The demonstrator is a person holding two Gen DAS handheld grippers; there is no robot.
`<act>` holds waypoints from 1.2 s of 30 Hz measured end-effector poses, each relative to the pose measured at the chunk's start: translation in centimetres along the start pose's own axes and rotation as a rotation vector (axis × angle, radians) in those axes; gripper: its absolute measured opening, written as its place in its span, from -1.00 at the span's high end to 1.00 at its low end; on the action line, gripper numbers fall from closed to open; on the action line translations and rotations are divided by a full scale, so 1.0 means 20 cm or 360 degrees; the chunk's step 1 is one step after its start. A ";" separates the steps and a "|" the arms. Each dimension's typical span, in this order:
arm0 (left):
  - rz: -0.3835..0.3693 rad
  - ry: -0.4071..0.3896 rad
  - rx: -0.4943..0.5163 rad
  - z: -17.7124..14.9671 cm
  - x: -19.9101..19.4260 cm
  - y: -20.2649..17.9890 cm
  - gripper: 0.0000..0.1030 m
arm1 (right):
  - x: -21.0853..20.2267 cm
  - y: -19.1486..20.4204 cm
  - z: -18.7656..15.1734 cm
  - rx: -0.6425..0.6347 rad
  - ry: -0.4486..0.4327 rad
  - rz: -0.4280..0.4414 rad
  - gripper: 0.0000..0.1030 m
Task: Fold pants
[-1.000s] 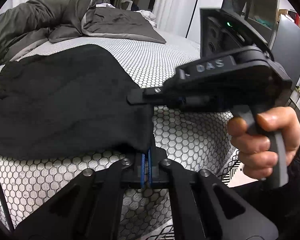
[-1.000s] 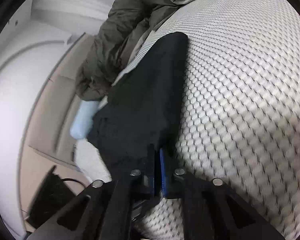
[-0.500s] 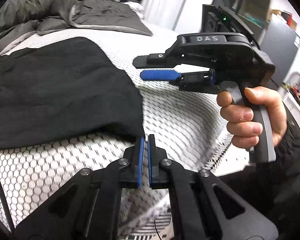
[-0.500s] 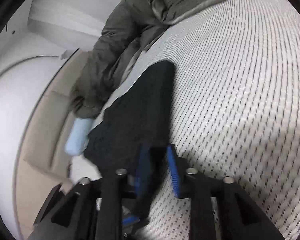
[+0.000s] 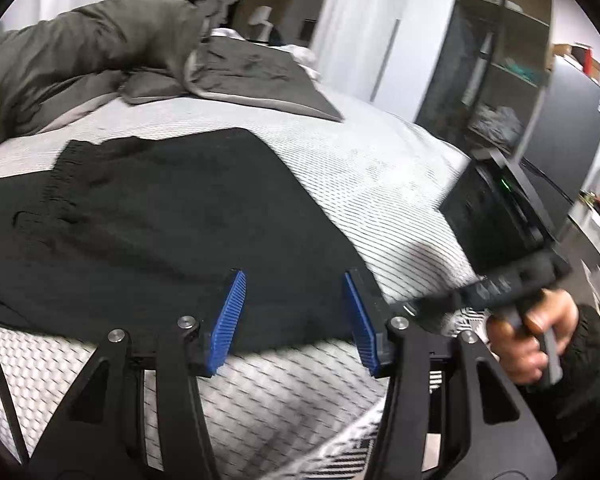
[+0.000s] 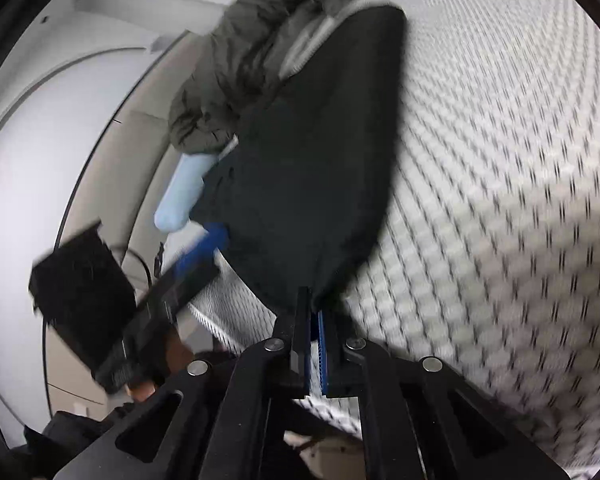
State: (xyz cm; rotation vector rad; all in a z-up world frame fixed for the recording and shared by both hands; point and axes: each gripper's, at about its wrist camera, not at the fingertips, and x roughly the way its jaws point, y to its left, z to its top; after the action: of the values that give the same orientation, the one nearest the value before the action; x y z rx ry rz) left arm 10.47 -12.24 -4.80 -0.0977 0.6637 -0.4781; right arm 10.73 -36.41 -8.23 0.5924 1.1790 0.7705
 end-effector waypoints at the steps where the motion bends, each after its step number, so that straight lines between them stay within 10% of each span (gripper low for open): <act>1: 0.0029 -0.0005 -0.0007 0.01 0.01 0.02 0.08 | -0.02 0.00 -0.01 -0.0006 0.0008 0.0011 0.86; 6: 0.0110 0.0040 0.0013 0.01 0.09 0.07 0.08 | -0.13 0.02 -0.04 -0.0040 -0.0048 0.0047 0.58; 10: 0.0136 0.0073 0.0016 0.02 0.18 0.07 0.08 | -0.08 0.05 -0.08 -0.0129 -0.0052 -0.0023 0.91; 18: 0.0118 0.0067 0.0004 0.03 0.20 0.05 -0.01 | -0.08 0.11 -0.22 -0.0188 0.0128 0.0003 0.87; 26: 0.0123 0.0142 0.0253 -0.09 0.19 -0.11 -0.34 | -0.29 0.00 -0.10 -0.0014 -0.0226 -0.0008 0.11; 36: 0.0142 0.0172 0.0293 -0.13 0.22 -0.16 -0.52 | -0.17 -0.15 0.18 0.0236 -0.0427 0.0000 0.33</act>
State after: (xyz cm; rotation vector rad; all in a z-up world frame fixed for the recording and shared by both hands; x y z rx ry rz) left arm 10.61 -17.01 -8.65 0.1321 0.7236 -0.4584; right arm 14.28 -41.00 -7.58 0.7932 0.9929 0.5853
